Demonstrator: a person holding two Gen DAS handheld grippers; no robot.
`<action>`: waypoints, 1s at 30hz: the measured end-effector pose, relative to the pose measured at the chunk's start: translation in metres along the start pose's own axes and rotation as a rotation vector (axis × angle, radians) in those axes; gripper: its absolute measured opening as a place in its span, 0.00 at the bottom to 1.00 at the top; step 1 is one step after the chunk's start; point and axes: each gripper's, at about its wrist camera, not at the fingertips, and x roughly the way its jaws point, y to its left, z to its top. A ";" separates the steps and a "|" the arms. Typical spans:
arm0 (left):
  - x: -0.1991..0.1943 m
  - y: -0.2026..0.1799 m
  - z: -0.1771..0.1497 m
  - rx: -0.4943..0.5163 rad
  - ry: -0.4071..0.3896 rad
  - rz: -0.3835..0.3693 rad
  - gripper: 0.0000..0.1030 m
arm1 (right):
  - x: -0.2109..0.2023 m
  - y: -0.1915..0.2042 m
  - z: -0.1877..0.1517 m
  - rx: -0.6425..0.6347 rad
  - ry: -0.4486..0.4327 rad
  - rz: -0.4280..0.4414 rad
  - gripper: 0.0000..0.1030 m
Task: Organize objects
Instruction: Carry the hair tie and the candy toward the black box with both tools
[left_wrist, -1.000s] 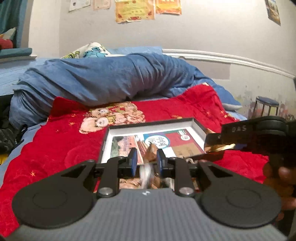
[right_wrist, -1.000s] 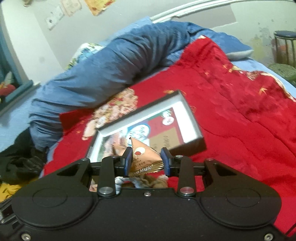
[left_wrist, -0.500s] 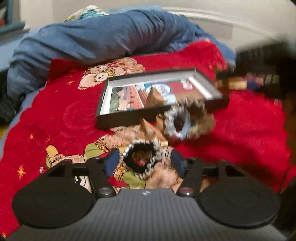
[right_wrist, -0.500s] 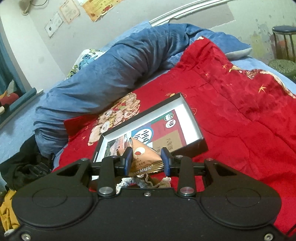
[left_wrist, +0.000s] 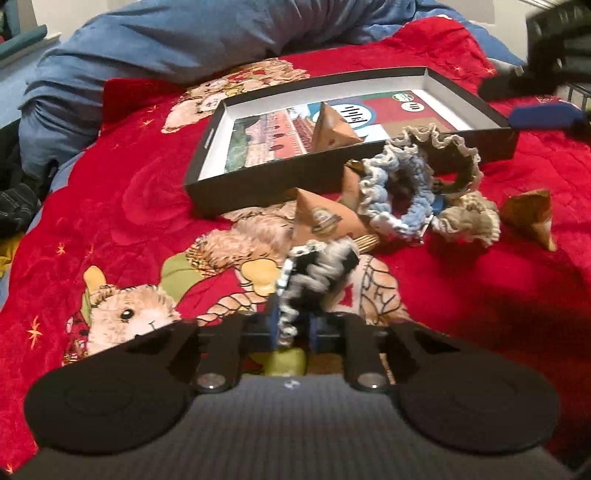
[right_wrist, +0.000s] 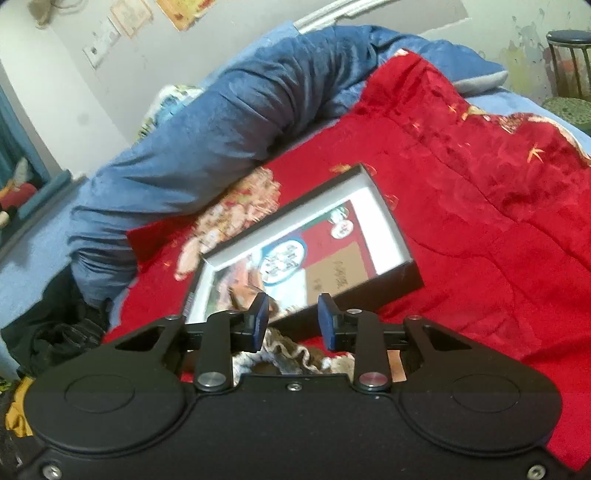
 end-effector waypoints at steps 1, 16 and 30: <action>0.000 0.001 0.000 -0.009 0.002 -0.003 0.14 | 0.002 -0.002 0.000 0.010 0.012 -0.024 0.30; -0.022 0.012 0.001 -0.095 -0.063 -0.032 0.15 | 0.036 -0.026 -0.018 0.019 0.248 -0.319 0.62; -0.042 0.014 0.008 -0.135 -0.160 -0.137 0.15 | 0.038 -0.014 -0.021 -0.024 0.210 -0.360 0.32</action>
